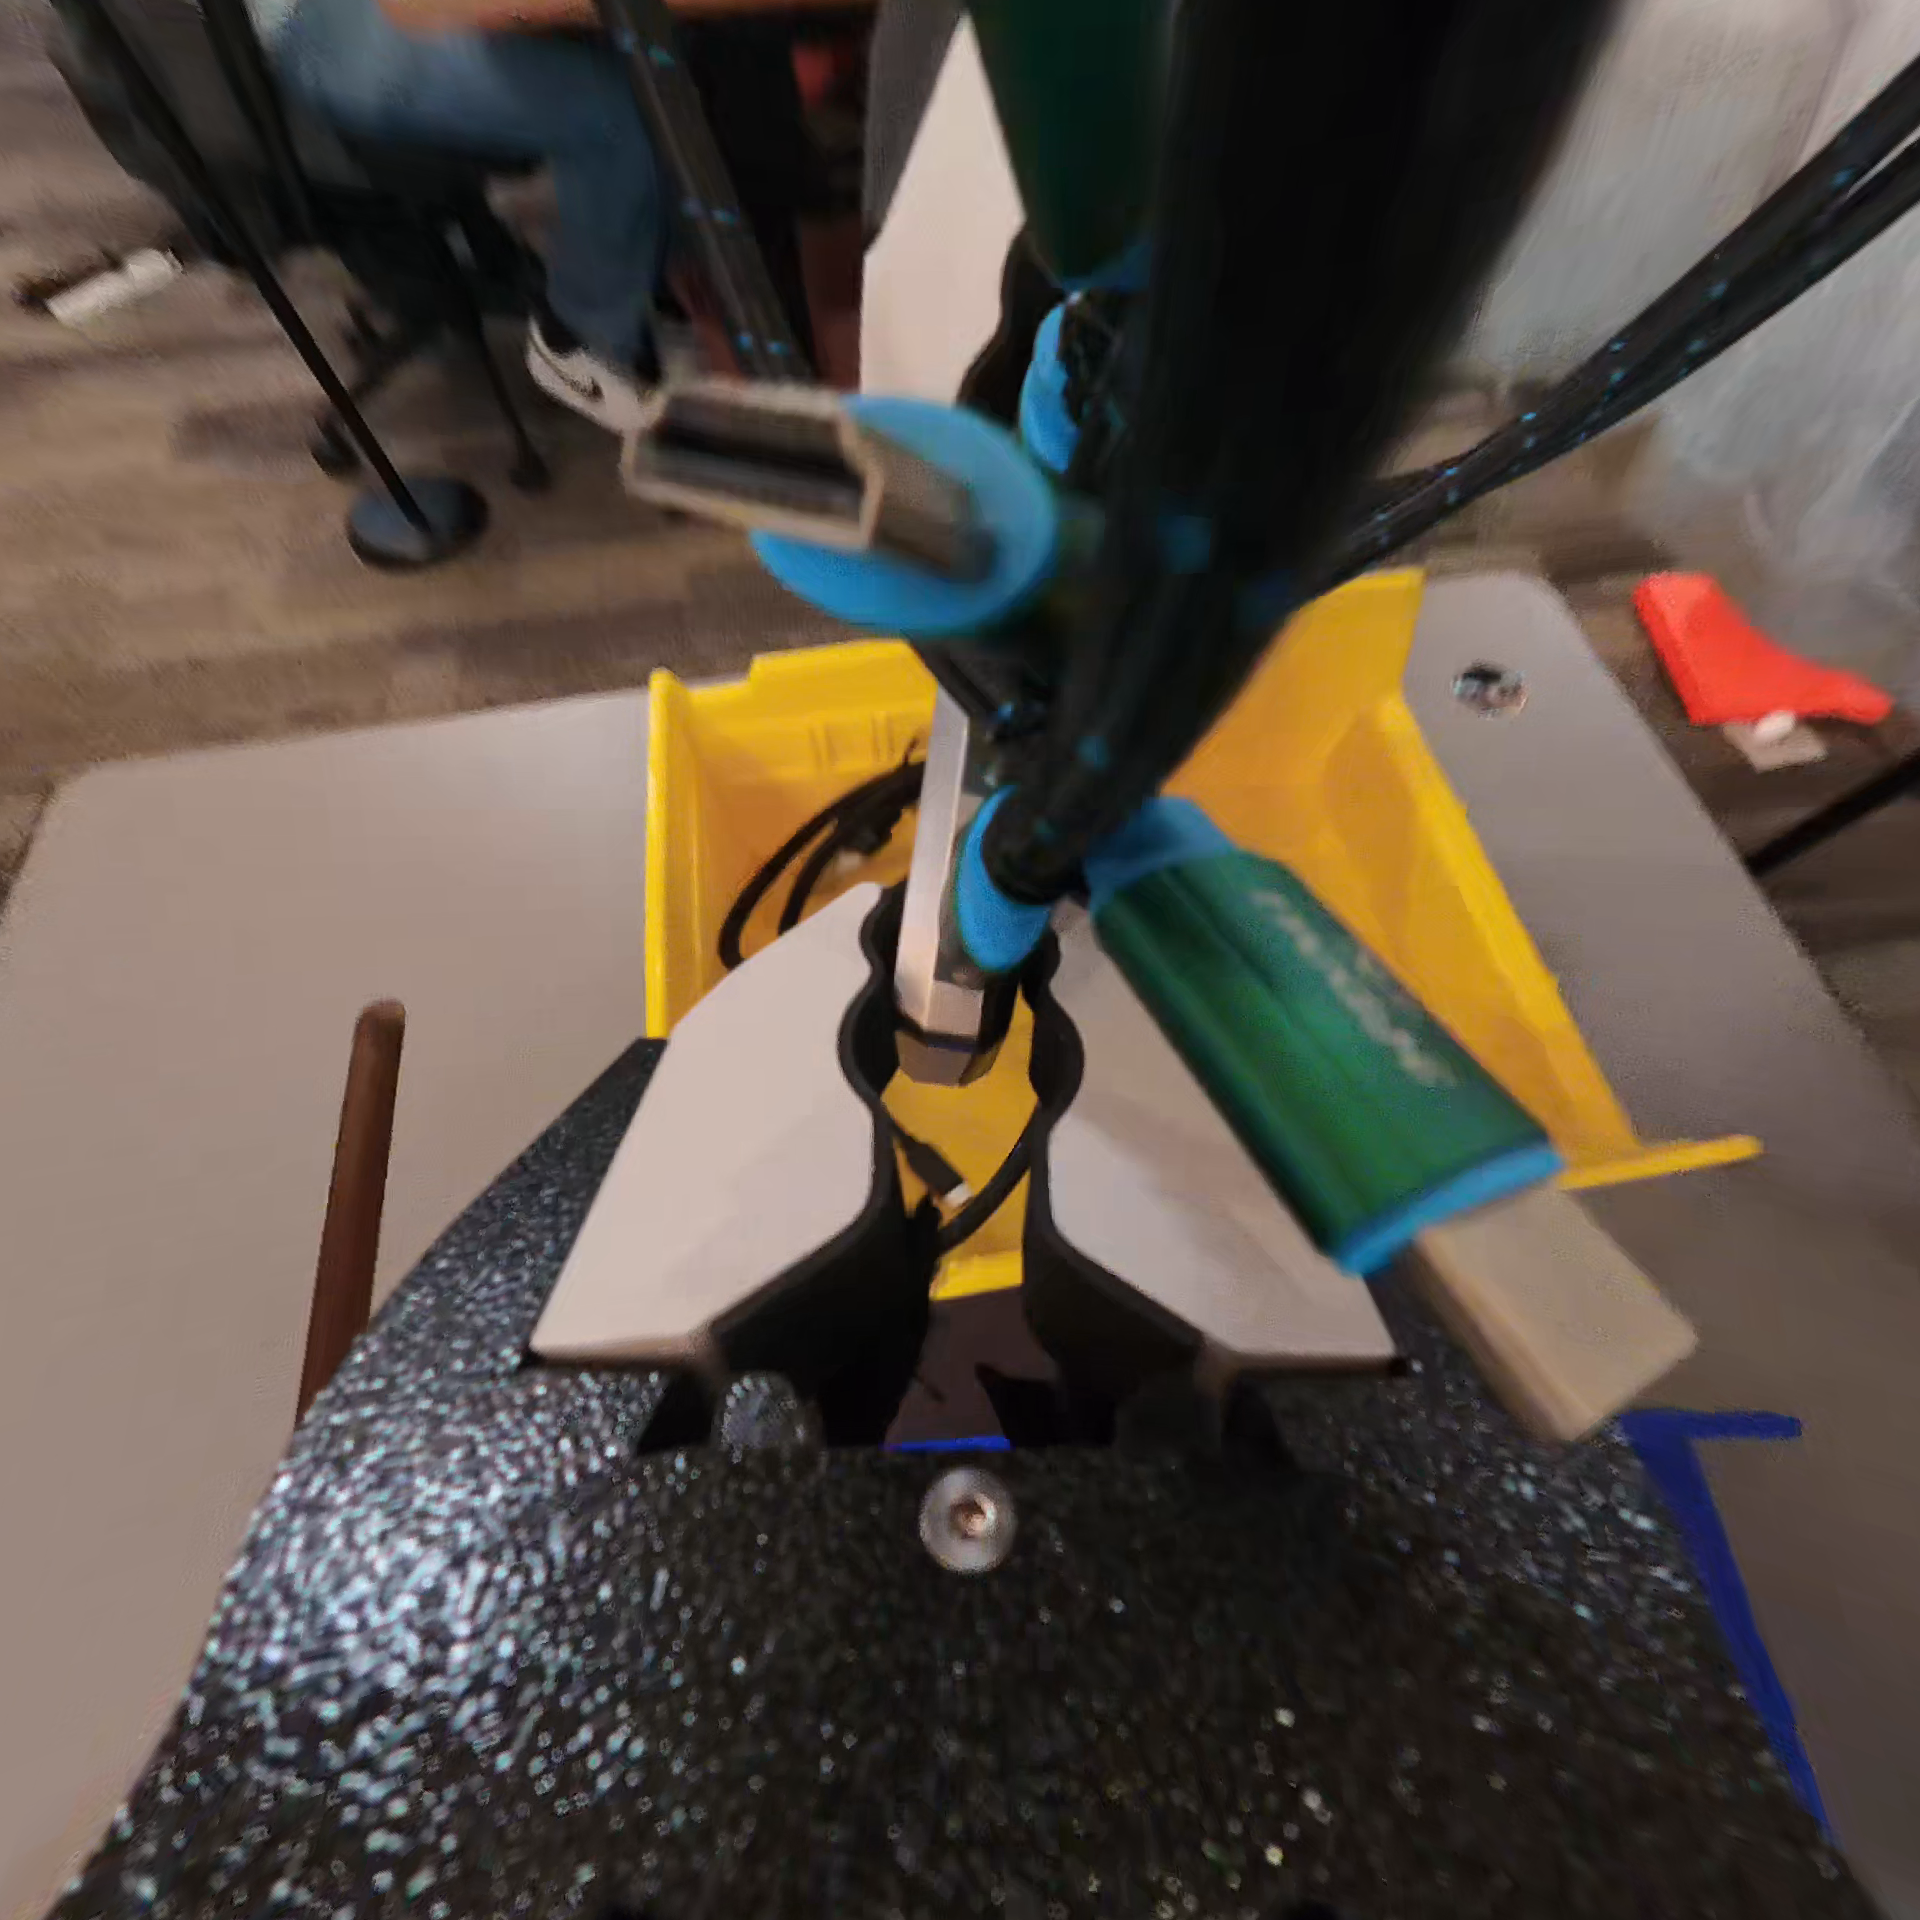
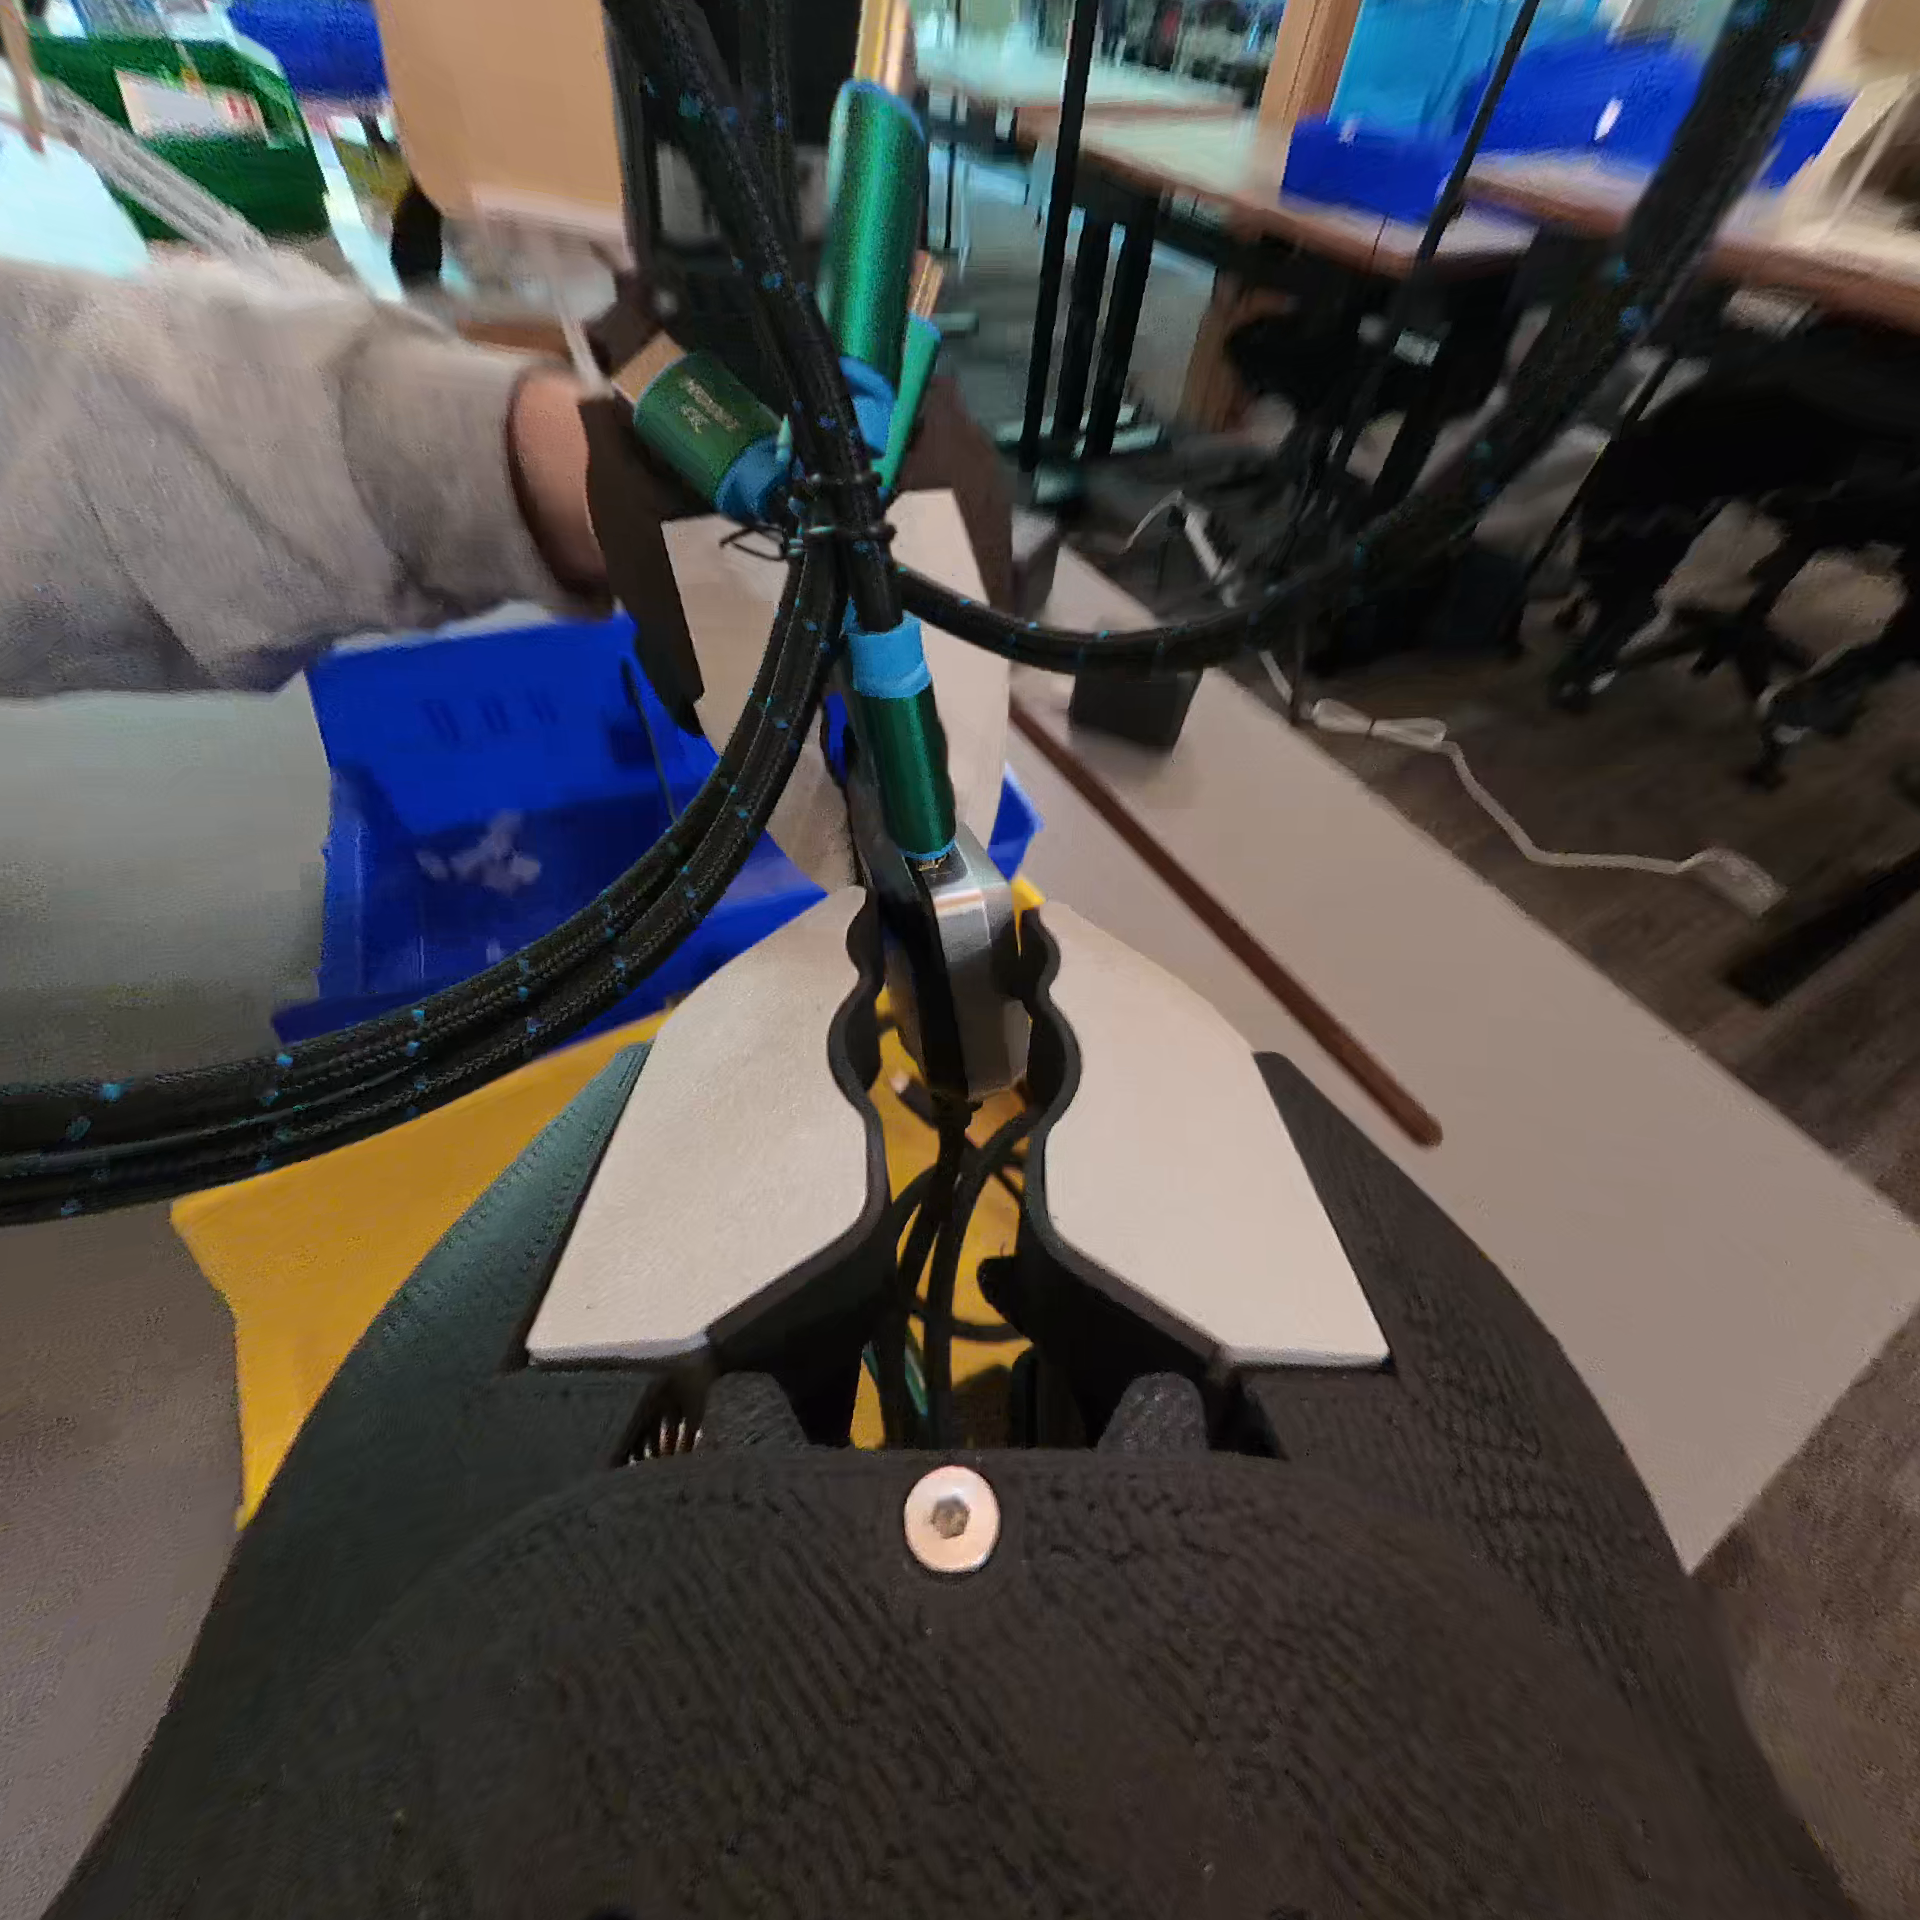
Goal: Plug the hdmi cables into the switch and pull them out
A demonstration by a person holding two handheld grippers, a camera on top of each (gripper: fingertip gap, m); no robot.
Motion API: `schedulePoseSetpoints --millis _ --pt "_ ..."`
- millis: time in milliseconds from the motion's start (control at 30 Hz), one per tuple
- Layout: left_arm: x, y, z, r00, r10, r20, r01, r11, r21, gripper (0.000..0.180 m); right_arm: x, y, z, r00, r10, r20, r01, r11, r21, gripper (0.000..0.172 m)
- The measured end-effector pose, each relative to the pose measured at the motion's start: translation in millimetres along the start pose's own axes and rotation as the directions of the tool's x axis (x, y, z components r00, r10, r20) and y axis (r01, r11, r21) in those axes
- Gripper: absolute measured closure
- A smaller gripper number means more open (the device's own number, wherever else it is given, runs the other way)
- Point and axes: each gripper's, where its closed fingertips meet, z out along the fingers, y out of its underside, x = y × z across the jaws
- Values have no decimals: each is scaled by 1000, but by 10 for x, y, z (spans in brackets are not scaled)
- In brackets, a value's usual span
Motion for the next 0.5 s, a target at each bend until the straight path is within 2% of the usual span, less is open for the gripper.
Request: schedulePoseSetpoints --millis 67,233,400,500 --pt "-35 124 76 1000 13 -3 -13 998 -65 158 16 196 54 1000 16 25 -14 997 -75 148" --pt "-92 215 121 998 -35 -49 26 986 -166 158 74 332 91 996 66 57 -60 992 -114 150" --pt "-101 587 187 996 -51 -70 25 946 -324 157 31 673 289 990 116 81 -94 966 -243 150" --pt "-121 678 197 994 -93 -49 70 936 -346 157 35 749 366 986 143 82 -117 957 -267 150"
